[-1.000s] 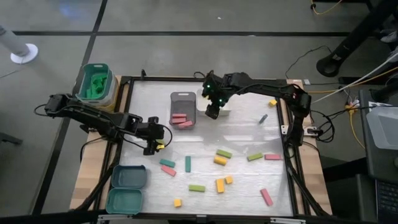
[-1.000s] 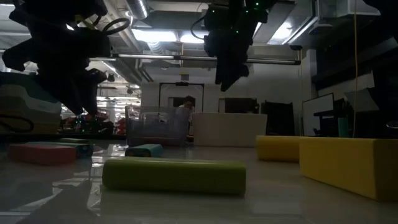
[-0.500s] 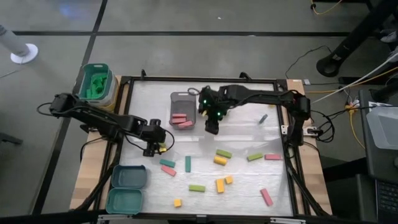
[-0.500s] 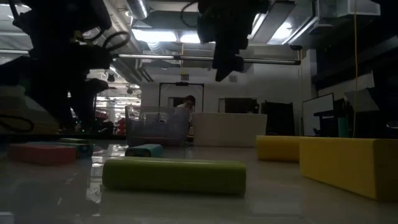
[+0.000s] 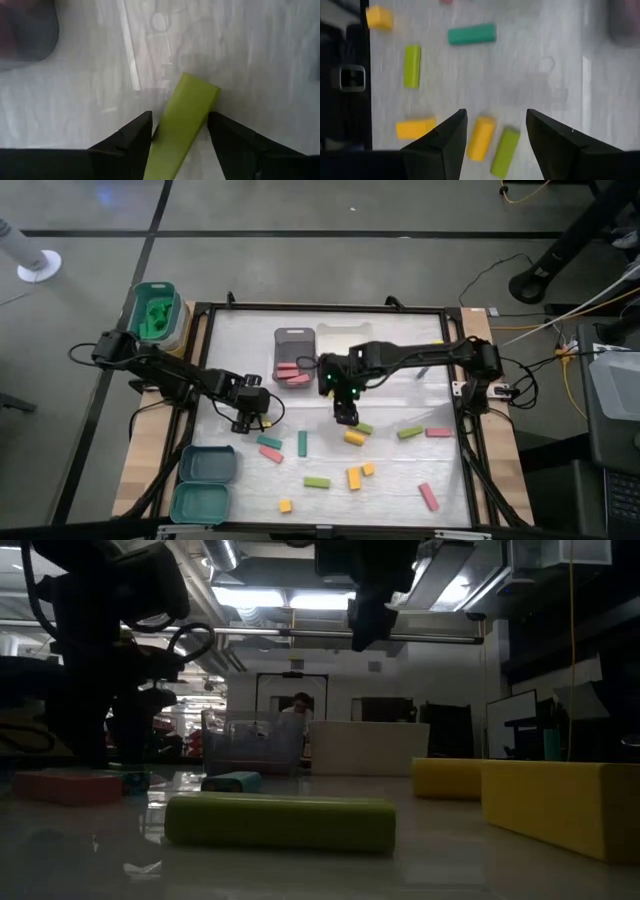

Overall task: Sort blocks
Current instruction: Put the green block into the white bin

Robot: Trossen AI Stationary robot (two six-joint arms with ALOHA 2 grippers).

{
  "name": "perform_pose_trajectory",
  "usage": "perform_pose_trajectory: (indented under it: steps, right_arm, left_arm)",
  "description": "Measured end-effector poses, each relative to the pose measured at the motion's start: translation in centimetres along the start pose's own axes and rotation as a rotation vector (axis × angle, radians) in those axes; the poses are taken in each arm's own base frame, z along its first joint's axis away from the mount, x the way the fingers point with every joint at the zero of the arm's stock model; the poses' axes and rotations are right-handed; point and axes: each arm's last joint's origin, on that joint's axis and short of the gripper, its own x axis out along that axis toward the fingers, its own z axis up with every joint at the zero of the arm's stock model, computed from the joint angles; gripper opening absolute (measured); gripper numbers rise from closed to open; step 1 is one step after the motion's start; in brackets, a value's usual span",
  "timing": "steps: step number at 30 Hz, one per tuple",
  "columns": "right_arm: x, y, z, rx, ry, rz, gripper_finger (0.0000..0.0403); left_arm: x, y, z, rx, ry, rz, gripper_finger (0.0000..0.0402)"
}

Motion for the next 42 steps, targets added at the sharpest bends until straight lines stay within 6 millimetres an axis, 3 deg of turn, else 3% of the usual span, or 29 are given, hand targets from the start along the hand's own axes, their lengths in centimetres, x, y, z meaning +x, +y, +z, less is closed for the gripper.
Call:
perform_pose_trajectory:
  steps: [7, 17, 24, 28, 33, 42]
  right_arm:
    - [0.3, 1.1, -2.0, -0.029, 0.190, -0.079, 0.0202]
    - [-0.5, 0.9, -3.9, -0.013, 0.381, -0.174, 0.0202]
    - [-2.6, 1.4, -4.4, -0.039, 0.341, -0.225, 0.0202]
    - [-3.8, 1.7, -4.4, -0.057, 0.276, -0.251, 0.0202]
    - [-4.5, 1.9, -4.0, -0.072, 0.202, -0.255, 0.0202]
    - [-4.4, 2.1, -3.2, -0.089, 0.105, -0.226, 0.0202]
  left_arm:
    - [-0.6, 0.1, 0.8, -0.001, -0.018, -0.002, 0.0080]
    - [-2.5, 0.5, 4.8, 0.050, -0.298, 0.011, 0.0079]
    - [-4.1, 1.4, 7.9, 0.234, -0.619, 0.126, 0.0085]
    - [-5.0, 3.4, 9.3, 0.257, -0.789, 0.252, 0.0085]
    - [-5.3, 7.0, 10.4, 0.167, -0.954, 0.410, 0.0086]
    - [-1.9, 13.1, 10.4, -0.047, -1.069, 0.581, 0.0091]
